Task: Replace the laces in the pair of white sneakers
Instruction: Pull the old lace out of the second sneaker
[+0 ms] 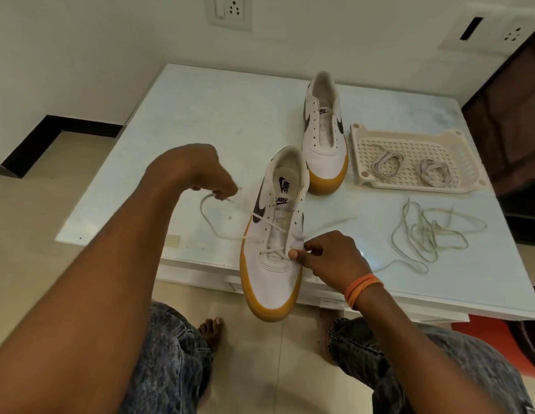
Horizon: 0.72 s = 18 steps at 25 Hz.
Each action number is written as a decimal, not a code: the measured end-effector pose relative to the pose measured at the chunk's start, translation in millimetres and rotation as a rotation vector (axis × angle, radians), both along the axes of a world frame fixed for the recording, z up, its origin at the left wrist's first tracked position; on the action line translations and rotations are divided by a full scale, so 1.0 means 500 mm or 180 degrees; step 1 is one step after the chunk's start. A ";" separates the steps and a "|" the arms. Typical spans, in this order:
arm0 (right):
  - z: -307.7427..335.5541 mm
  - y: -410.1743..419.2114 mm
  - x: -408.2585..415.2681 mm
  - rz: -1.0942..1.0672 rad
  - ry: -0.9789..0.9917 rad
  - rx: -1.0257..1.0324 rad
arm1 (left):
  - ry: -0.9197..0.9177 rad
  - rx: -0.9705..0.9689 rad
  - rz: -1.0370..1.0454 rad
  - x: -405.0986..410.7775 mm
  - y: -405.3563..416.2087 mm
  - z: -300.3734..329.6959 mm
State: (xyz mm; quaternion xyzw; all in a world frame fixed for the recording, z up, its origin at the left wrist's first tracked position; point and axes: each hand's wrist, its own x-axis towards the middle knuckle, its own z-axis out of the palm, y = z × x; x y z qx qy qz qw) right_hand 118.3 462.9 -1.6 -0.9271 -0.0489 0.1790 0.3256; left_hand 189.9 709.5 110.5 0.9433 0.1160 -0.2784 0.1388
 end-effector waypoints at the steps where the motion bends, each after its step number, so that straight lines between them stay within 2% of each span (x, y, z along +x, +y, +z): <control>1: -0.001 0.000 0.002 -0.0007 0.0025 0.0015 | 0.0057 0.0344 -0.0021 -0.002 0.010 -0.008; 3: -0.001 -0.002 0.005 -0.0004 0.0099 0.0070 | -0.0094 0.0657 -0.0238 -0.006 -0.005 -0.026; 4: -0.002 -0.002 0.005 -0.0005 0.0114 0.0091 | -0.0340 0.0500 -0.0439 -0.004 -0.026 -0.034; 6: -0.006 -0.002 0.004 -0.0047 0.0086 0.0118 | -0.0667 -0.0226 -0.0994 -0.004 -0.084 -0.048; 7: -0.007 -0.004 0.003 -0.0075 0.0065 0.0137 | -0.0647 -0.0472 -0.1232 -0.009 -0.114 -0.058; 9: -0.013 -0.006 0.003 -0.0098 0.0065 0.0161 | -0.0454 -0.0448 -0.1539 -0.021 -0.154 -0.082; 12: -0.016 -0.005 0.002 -0.0117 0.0113 0.0142 | -0.0276 -0.0425 -0.1601 -0.024 -0.165 -0.106; 16: -0.012 -0.003 0.003 -0.0028 0.0018 0.0031 | 0.0078 -0.0710 -0.1388 -0.022 -0.135 -0.057; 18: -0.011 -0.003 0.001 0.0035 -0.0034 -0.0036 | -0.0056 -0.0545 -0.1097 -0.009 -0.084 -0.029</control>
